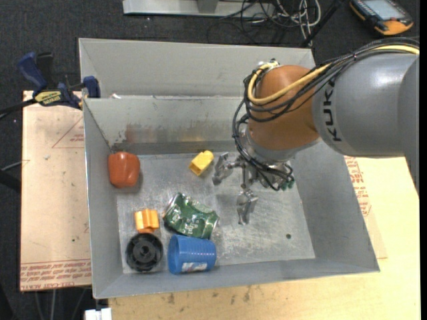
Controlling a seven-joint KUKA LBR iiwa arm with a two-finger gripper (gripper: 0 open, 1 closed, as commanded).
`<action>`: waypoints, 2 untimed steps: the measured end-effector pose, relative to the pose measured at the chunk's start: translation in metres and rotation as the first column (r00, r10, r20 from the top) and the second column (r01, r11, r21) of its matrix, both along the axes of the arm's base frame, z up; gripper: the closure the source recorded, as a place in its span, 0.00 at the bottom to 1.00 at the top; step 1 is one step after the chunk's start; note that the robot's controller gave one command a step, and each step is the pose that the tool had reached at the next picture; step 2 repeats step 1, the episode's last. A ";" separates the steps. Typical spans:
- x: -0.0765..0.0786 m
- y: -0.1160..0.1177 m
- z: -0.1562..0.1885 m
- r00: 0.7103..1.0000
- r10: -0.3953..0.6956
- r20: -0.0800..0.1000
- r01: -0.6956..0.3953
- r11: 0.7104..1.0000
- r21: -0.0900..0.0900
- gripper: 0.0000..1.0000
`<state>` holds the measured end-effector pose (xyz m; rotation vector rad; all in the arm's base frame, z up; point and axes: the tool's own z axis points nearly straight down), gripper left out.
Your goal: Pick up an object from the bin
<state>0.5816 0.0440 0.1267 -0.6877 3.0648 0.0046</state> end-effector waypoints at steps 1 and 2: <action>-0.015 0.097 -0.034 0.973 -0.229 0.024 0.229 0.973 -0.007 1.00; -0.015 0.097 -0.034 0.973 -0.229 0.024 0.229 0.973 -0.007 1.00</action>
Offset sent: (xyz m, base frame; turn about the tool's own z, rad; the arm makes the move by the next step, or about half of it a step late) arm 0.0000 0.0000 0.0000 0.0000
